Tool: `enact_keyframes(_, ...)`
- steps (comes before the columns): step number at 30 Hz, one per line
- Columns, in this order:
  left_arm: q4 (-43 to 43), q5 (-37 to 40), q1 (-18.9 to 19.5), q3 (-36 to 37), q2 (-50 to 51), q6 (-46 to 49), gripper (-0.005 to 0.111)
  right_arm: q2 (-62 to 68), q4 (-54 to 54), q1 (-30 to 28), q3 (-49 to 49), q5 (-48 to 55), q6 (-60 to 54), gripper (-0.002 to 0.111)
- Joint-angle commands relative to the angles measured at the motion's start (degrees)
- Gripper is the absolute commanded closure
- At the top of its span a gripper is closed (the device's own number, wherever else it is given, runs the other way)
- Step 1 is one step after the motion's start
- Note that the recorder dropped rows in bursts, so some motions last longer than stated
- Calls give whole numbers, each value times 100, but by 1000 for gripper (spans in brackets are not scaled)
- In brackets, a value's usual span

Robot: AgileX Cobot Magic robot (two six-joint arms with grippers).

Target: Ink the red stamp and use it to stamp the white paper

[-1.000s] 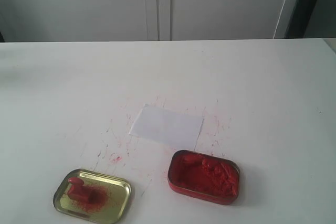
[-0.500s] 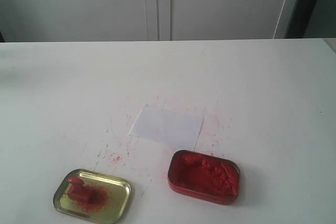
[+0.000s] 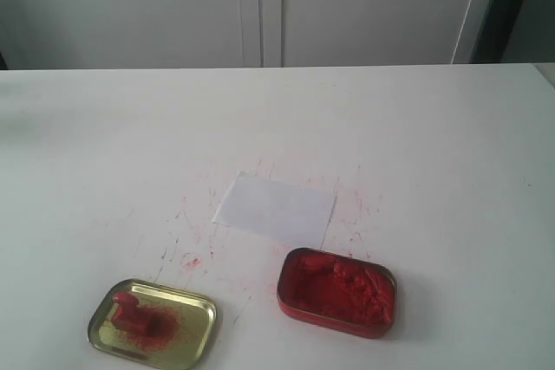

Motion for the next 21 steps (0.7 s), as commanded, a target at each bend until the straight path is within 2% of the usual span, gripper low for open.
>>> enact_keyframes(1,-24,-108,15,22,-23,3,107,-32,-15,-21,30,-85,3,108)
enact_keyframes(14,-24,-168,15,22,-23,-11,107,-32,-15,-21,30,-85,3,108)
enact_keyframes(21,-24,-757,15,18,-23,-11,107,-32,-15,-21,30,-85,3,108)
